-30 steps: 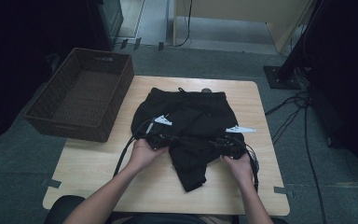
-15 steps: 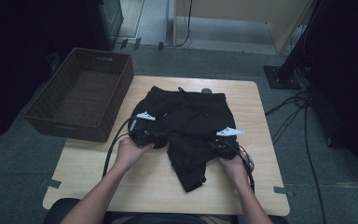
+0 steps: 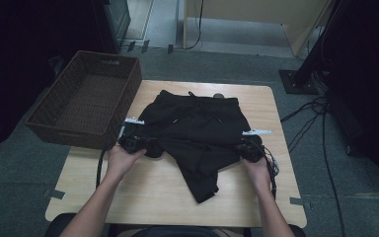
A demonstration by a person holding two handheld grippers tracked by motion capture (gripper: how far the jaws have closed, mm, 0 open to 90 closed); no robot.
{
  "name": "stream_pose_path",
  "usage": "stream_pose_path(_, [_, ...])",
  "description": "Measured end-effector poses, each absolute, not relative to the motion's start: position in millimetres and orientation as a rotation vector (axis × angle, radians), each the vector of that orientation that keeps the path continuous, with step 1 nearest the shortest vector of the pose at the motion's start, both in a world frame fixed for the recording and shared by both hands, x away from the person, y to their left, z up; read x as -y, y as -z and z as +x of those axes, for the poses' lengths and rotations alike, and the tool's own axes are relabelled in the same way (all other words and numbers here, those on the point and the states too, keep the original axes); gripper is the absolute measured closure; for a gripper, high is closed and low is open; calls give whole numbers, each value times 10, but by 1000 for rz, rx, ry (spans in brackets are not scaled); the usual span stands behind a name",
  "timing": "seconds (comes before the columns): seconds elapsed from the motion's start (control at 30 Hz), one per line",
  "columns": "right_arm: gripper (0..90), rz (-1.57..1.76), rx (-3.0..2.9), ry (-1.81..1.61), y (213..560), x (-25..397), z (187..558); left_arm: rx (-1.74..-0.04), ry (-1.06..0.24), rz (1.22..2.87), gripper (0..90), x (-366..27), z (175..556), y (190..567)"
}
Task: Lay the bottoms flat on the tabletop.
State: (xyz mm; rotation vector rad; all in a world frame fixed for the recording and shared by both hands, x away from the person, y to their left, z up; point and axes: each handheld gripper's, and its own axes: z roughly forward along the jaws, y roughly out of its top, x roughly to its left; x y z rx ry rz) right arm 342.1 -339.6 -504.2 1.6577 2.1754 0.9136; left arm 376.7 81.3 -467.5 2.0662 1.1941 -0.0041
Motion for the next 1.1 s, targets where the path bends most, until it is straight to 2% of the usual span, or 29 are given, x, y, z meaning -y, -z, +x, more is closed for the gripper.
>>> stream_pose_path(0.33, [894,1820,-1997,-849,5010,3953,3382,-1280,-43,2104,900,-1034,3736,4717])
stream_pose_path(0.47, [878,1853,-1949,-959,4985,4080,3326,-1250,15,2081,895,-1035,3719,4773])
stream_pose_path(0.53, [848,1814,-1961,-998,4956,4025,3315,-1232,7,2061,860,-1003,3700,4750])
stream_pose_path(0.6, [796,1760,-1981,-1055,4903,3913,3301,-1186,-7,2038,763,-962,3666,4663])
stream_pose_path(0.7, [744,1736,-1995,-1108,4874,3833,3292,-1146,-5,2023,687,-902,3661,4576])
stream_pose_path(0.87, [726,1701,-2014,-1180,4837,3665,3292,-1122,1,2055,677,-776,3690,4587])
stream_pose_path(0.93, [707,1686,-2024,-1175,4846,3624,3301,-1123,-2,2113,677,-671,3718,4702])
stream_pose_path(0.97, [659,1671,-2046,-1169,4893,3534,3327,-1132,-8,2136,678,-629,3734,4756])
stream_pose_path(1.1, [651,1637,-2099,-1084,4997,3411,3387,-1170,-11,2141,676,-556,3820,4929])
